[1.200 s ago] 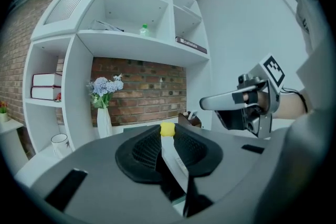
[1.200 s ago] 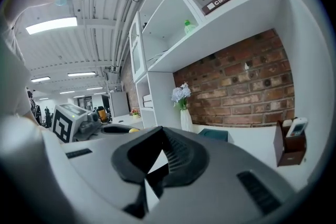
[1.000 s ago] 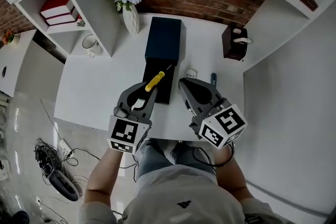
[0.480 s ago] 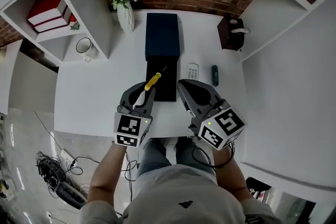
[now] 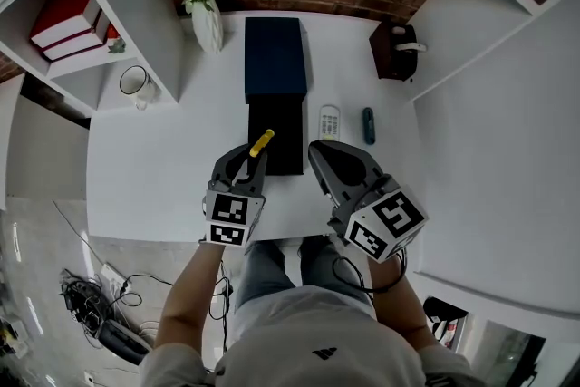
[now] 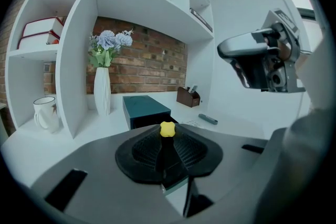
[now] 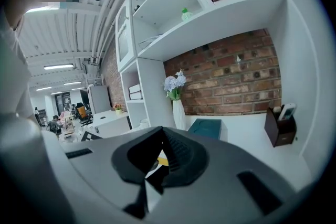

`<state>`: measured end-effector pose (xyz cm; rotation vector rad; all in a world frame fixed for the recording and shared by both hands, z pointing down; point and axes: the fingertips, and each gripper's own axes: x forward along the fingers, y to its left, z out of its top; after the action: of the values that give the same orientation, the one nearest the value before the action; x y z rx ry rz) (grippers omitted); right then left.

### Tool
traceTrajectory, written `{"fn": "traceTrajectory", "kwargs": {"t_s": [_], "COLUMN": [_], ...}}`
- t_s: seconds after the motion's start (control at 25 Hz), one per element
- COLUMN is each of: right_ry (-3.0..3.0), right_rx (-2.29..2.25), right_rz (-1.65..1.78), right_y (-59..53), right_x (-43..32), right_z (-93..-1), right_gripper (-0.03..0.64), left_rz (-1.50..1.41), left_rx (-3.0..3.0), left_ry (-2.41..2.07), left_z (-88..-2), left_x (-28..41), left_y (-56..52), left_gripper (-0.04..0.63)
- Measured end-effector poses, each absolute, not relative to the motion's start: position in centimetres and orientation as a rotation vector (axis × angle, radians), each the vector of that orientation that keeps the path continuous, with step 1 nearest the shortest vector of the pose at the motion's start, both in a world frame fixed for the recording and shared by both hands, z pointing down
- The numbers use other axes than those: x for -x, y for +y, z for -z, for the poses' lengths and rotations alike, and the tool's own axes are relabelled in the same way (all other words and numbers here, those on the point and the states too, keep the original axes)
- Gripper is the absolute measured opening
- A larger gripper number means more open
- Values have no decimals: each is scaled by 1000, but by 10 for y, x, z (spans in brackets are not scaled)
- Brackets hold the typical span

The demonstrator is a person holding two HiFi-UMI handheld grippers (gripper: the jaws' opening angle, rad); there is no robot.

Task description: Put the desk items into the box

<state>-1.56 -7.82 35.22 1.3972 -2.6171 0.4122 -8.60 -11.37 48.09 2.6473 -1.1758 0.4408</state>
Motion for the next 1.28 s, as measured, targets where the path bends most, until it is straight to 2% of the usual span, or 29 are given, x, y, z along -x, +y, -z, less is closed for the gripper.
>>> {"fn": "traceTrajectory", "kwargs": {"t_s": [1.28], "right_ry": [-2596], "right_rx": [-1387], "right_rz": [-452], "right_y": [-91], "right_x": [12], "right_z": [-364], "right_gripper": [9], "left_rz": [-608], "left_rx": [-2604], "left_ry": [-1039], "left_z": [-527], "left_x": [70], "left_y": [-118], "left_gripper": [91]}}
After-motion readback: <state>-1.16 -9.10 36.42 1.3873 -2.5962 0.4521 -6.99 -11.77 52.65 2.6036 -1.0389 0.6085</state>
